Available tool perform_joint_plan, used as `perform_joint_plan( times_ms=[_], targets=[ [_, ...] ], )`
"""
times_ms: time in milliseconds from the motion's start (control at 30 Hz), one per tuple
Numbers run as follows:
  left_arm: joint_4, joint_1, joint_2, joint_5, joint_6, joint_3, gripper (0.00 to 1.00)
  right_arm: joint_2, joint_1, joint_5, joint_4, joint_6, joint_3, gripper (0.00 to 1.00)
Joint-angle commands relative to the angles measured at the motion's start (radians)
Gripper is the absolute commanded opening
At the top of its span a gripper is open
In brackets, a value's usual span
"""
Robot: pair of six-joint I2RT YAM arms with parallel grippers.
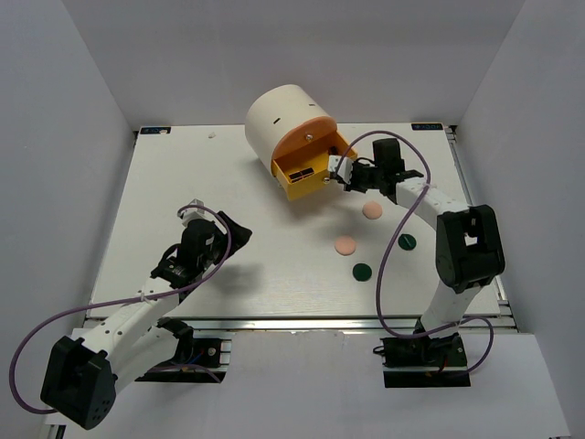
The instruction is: Organize the makeup
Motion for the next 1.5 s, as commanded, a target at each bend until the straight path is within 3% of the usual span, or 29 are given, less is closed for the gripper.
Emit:
perform_joint_plan(
  times_ms=[0,533,967,1467],
  targets=[
    [0.001,0.006,-0.005,0.002,0.004,0.0,0.85,0.003,0.017,-0.015,0.19,0.03,-0.019,0.0],
    [0.018,0.008,0.041,0.017,0.011,0.013,0.85,0.124,0.073,-0.015,0.267,0.189,0.16,0.0],
    [0.019,0.011,0.058,0.022,0.012,0.02,0.85,0.238,0.106,0.109,0.398,0.409,0.269,0.0],
    [0.024,0.011,0.073,0.03,0.017,0.029,0.85,0.304,0.128,0.161,0.473,0.473,0.323,0.0]
  ],
)
